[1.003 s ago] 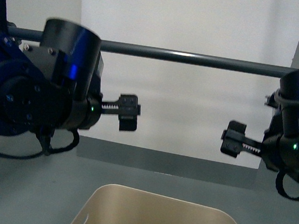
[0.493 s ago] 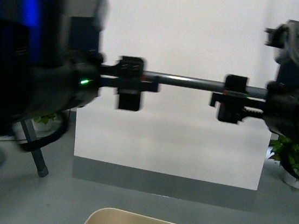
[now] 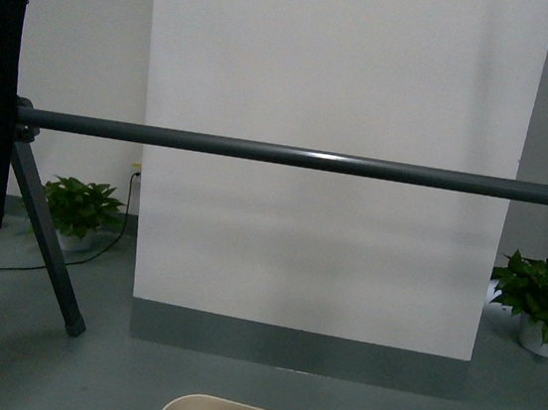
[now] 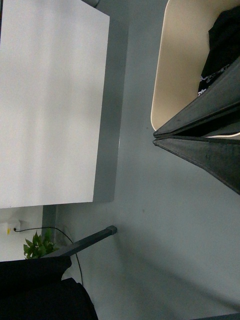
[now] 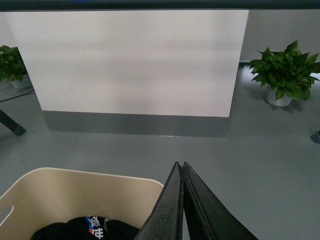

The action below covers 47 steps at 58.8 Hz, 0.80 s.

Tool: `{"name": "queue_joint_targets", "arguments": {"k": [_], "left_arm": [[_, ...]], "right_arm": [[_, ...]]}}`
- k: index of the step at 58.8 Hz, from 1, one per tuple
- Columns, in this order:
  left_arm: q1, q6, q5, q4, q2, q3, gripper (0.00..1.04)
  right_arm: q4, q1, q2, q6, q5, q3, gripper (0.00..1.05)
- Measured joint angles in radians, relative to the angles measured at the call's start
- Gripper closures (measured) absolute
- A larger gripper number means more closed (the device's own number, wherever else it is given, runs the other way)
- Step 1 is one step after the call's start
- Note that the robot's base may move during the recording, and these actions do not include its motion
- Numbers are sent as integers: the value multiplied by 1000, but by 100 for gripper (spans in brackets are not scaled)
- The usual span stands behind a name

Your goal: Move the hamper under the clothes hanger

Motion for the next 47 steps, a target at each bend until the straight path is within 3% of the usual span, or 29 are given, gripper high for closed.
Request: {"name": "queue_joint_targets", "arguments": {"k": [15,21,32,47], "left_arm": [[61,3,61,-32,-172,-133,101],[74,3,73,-57,-222,-161,101],[145,6,159,-118,-328,-207,101],[168,6,167,-153,-436,-281,101]], "right_arm": [[-31,-39,-167,0,-39,-134,103],[-58,-88,-225,-1,-106,-167,103],[-113,-112,-325,0,-108,-213,103],[-151,-112,-436,0,-111,-293,103]]}}
